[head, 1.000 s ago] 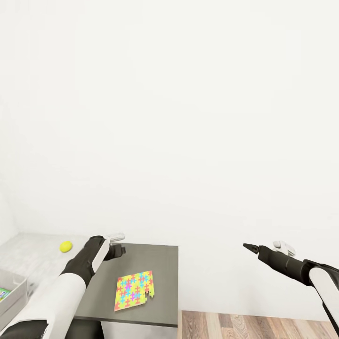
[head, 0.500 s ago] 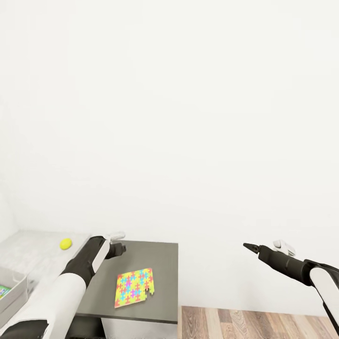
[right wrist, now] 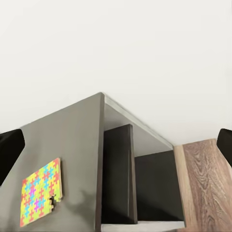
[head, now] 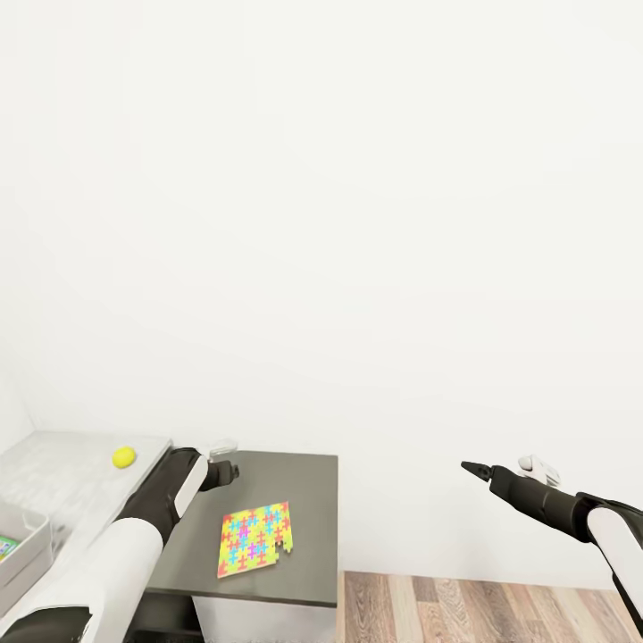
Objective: Put all the toys in the child's room - the three board games (two on the bed and one on the table), the two jigsaw puzzles on the table, and the tennis ball on the table - inside the toy box on the table in the child's room.
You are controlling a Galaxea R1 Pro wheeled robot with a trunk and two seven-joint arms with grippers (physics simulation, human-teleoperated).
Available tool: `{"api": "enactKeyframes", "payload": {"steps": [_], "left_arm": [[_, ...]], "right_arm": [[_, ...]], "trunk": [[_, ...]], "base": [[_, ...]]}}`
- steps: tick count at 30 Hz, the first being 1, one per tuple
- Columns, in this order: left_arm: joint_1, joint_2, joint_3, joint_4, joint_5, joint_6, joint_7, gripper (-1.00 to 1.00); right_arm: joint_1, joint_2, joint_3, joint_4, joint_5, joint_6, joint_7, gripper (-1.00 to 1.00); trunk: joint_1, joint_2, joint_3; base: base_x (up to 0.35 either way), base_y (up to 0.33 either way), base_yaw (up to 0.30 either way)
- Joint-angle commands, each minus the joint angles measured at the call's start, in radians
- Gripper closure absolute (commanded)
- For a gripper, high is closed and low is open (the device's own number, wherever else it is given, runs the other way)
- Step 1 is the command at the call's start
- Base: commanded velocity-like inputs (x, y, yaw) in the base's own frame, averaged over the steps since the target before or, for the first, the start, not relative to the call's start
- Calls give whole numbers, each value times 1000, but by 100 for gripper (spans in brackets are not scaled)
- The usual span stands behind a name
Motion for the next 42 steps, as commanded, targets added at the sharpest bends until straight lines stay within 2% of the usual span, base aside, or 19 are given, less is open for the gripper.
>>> {"api": "enactKeyframes", "payload": {"steps": [1,21,42], "left_arm": [[0,0,0,-1,11,4,7,-100],[0,0,-10,-1,12,0,7,-100],[0,-2,-21,-1,12,-50,7,-100]], "right_arm": [[0,0,-1,0,-1,5,0,-100],[-1,1,2,0,-1,4,0,-100],[0,4,2,3,-1,3,0,-100]], "trunk": [[0,-1,-2],[0,-1,-35],[0,-1,-70]], "base": [[0,0,0],[0,0,0],[0,0,0]]}}
